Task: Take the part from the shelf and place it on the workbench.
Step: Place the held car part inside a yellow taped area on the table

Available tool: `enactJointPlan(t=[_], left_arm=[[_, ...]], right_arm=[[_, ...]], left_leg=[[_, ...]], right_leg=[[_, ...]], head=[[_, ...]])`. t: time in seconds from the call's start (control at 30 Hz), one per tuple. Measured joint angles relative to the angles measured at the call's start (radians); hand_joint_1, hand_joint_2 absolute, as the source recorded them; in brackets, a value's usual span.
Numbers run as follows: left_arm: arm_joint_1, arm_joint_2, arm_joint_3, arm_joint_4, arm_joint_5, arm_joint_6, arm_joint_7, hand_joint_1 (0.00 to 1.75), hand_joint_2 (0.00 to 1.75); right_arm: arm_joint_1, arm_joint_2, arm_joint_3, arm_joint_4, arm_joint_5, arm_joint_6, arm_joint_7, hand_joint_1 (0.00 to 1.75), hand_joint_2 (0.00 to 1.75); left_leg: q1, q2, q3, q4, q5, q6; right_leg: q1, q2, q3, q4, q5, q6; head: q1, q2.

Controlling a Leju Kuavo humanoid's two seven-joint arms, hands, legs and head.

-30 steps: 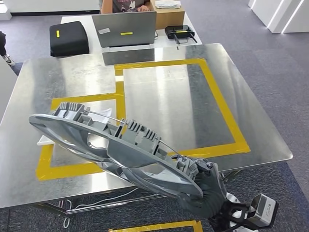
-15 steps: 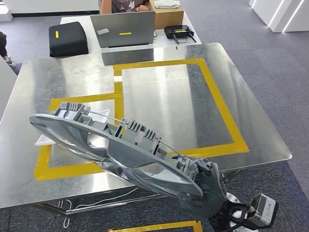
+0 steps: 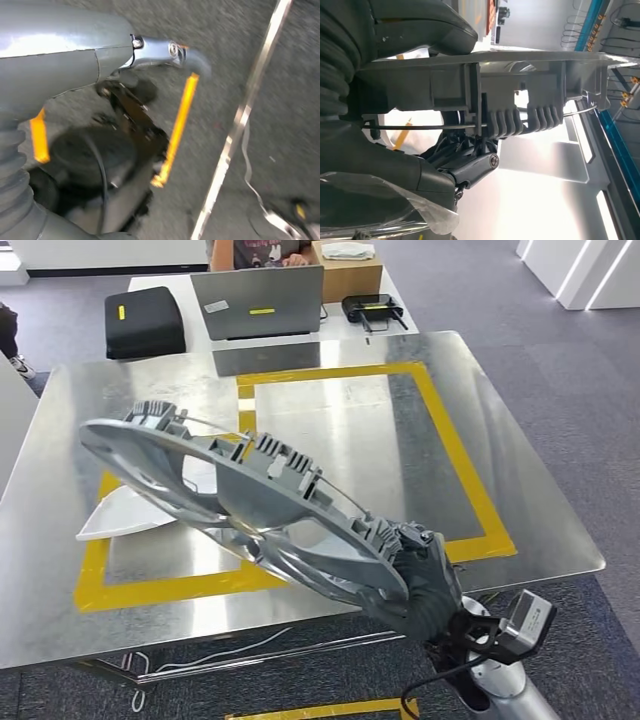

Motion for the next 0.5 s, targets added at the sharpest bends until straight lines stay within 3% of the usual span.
enactJointPlan(t=[0.13, 0.33, 0.5], left_arm=[[-0.019, 0.001, 0.088, 0.007, -0.07, -0.025, -0.01, 0.0, 1.75], [-0.034, -0.001, 0.147, 0.01, -0.093, -0.037, -0.011, 0.0, 1.75], [-0.014, -0.002, 0.131, 0.01, 0.031, 0.065, 0.056, 0.0, 1.75]], right_arm=[[-0.022, -0.002, -0.003, 0.013, 0.009, -0.002, 0.002, 1.75, 1.75], [-0.023, -0.004, -0.004, 0.024, 0.016, -0.006, -0.001, 1.75, 1.75], [-0.036, -0.004, -0.004, 0.039, 0.145, -0.092, 0.043, 1.75, 1.75]], left_leg=[[0.0, 0.0, -0.001, 0.0, 0.001, 0.0], [0.0, 0.0, -0.001, 0.0, 0.0, 0.0], [0.0, 0.0, 0.0, -0.001, 0.0, 0.0]], right_leg=[[0.0, 0.0, 0.007, 0.0, 0.001, 0.001], [0.0, 0.0, 0.007, 0.0, 0.0, 0.001], [0.0, 0.001, 0.007, 0.0, 0.0, 0.0]], head=[[-0.001, 0.0], [-0.001, 0.0], [-0.001, 0.0]])
